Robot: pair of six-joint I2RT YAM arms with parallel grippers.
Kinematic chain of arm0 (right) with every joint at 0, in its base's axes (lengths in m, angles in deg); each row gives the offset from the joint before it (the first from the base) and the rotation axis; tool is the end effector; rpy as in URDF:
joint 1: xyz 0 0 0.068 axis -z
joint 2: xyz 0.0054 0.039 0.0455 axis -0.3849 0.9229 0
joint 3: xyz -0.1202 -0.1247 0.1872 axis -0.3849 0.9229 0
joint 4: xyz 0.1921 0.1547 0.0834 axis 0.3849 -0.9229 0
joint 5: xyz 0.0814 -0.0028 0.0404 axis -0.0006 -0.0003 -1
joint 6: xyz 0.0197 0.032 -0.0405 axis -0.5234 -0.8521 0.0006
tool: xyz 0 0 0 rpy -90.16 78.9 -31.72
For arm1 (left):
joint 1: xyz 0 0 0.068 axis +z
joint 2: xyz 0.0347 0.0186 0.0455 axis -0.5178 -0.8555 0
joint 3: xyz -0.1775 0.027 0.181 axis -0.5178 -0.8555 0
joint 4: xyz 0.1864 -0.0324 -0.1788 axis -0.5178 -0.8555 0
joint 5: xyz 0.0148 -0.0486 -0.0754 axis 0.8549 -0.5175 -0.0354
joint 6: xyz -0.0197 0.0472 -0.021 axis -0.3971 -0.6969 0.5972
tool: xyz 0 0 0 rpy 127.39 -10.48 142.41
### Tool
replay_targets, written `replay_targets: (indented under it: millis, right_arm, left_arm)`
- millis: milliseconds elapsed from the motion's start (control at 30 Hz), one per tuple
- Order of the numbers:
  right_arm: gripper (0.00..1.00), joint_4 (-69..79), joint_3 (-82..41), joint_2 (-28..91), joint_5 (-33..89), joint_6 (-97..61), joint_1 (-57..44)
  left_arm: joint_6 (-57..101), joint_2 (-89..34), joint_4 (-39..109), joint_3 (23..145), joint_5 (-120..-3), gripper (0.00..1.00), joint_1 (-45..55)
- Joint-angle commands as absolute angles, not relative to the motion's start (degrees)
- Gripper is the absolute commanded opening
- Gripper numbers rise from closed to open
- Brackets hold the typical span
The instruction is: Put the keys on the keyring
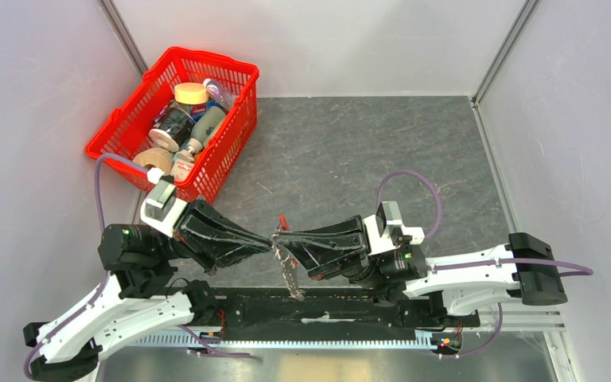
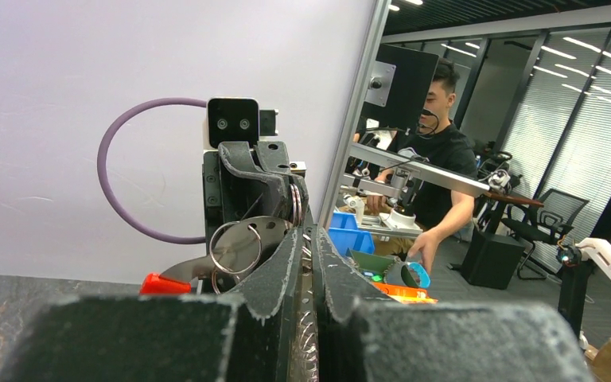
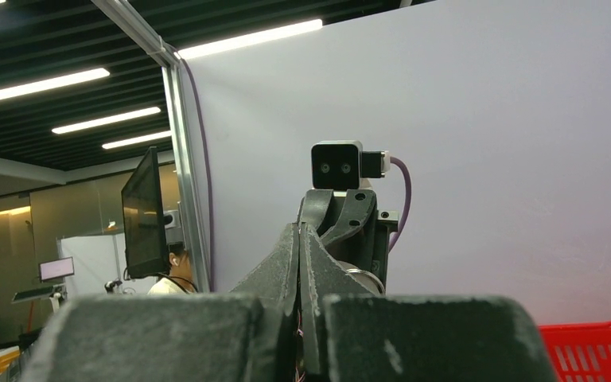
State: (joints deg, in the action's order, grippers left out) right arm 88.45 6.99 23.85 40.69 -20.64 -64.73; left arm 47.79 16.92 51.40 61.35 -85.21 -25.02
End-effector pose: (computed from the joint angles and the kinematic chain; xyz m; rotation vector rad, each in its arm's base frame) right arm 0.0150 0.2558 0.3933 -0.3264 0.5526 1.6159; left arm 0.0411 -0.0971 0.4393 0.7564 0.9122 -1.7173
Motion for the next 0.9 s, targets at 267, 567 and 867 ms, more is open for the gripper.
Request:
replay_targets:
  millis: [267,567,867]
  right_arm:
    - [0.00,90.3,4.3,25.5,40.4,-21.1,-64.9]
    - [0.00,90.3,4.8,26.2,40.6,-21.3,-64.9]
    - [0.00,90.3,4.8,27.3,40.1,-22.2,-64.9]
  left_arm:
    - [49.2,17.0,53.6,61.7,-85.7,0.11,-24.7]
    - [49.1,17.2,53.4,61.8,-85.4,0.10,-24.7]
    - [48.9,17.0,53.3,61.7,-85.1,0.08,-24.7]
